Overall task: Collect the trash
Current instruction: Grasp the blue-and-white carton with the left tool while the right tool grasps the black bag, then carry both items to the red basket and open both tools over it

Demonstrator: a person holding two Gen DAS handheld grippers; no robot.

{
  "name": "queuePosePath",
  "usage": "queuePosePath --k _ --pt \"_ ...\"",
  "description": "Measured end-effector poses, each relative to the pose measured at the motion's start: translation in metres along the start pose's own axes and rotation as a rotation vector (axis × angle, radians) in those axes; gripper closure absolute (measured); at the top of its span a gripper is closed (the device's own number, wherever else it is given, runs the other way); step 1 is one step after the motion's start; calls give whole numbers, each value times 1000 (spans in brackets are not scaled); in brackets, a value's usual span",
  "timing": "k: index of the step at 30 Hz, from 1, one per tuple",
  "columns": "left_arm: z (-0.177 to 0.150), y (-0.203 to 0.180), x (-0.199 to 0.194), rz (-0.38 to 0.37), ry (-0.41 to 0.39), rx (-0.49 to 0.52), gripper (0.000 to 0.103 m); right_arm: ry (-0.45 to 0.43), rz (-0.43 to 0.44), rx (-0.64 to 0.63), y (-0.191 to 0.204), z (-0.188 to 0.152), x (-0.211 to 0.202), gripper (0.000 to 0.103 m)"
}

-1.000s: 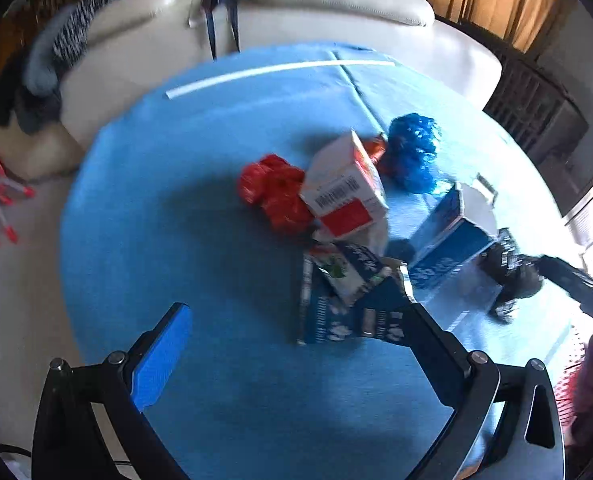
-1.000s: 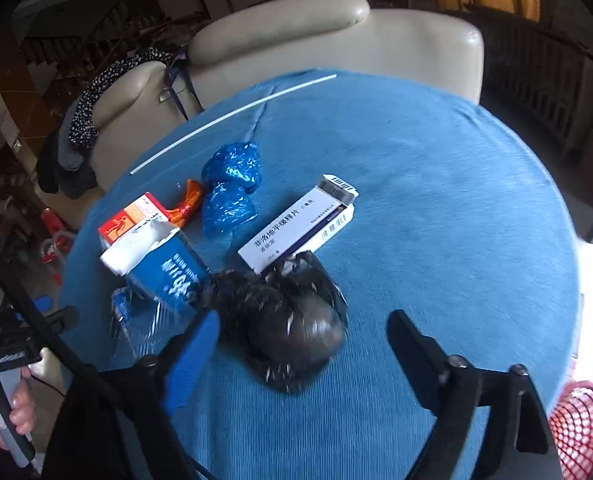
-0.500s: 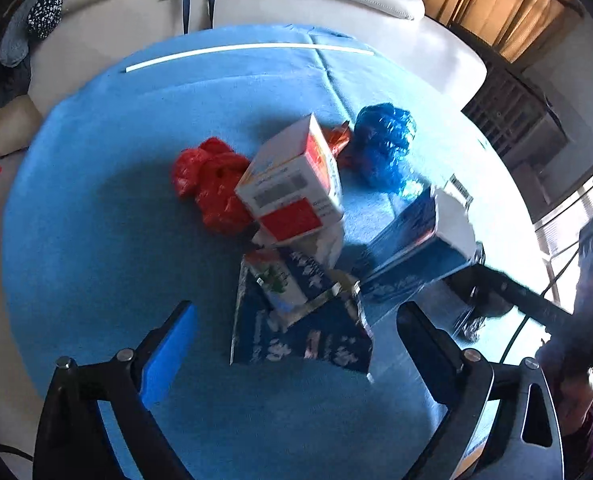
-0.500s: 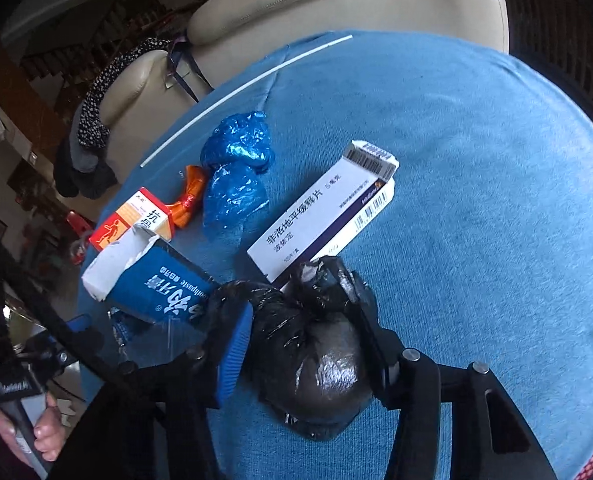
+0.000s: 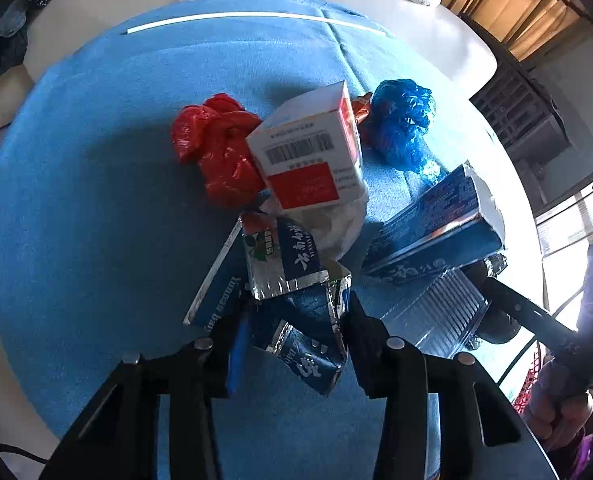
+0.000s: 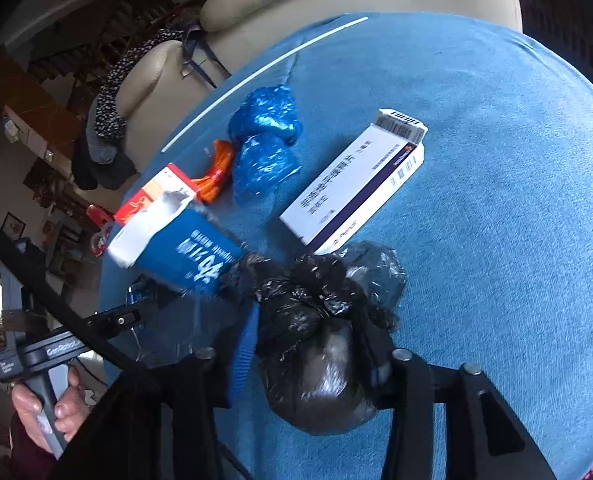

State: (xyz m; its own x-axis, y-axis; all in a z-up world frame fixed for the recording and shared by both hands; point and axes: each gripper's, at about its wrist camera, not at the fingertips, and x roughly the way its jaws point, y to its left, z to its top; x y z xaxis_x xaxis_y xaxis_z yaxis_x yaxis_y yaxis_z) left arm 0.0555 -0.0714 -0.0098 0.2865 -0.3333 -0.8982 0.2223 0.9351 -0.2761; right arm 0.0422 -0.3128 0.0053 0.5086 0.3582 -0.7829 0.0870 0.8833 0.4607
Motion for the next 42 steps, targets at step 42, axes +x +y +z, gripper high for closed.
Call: queuePosePath --k 42 --pt "-122 -341 7 -450 144 934 85 -475 -176 577 -186 -203 -286 63"
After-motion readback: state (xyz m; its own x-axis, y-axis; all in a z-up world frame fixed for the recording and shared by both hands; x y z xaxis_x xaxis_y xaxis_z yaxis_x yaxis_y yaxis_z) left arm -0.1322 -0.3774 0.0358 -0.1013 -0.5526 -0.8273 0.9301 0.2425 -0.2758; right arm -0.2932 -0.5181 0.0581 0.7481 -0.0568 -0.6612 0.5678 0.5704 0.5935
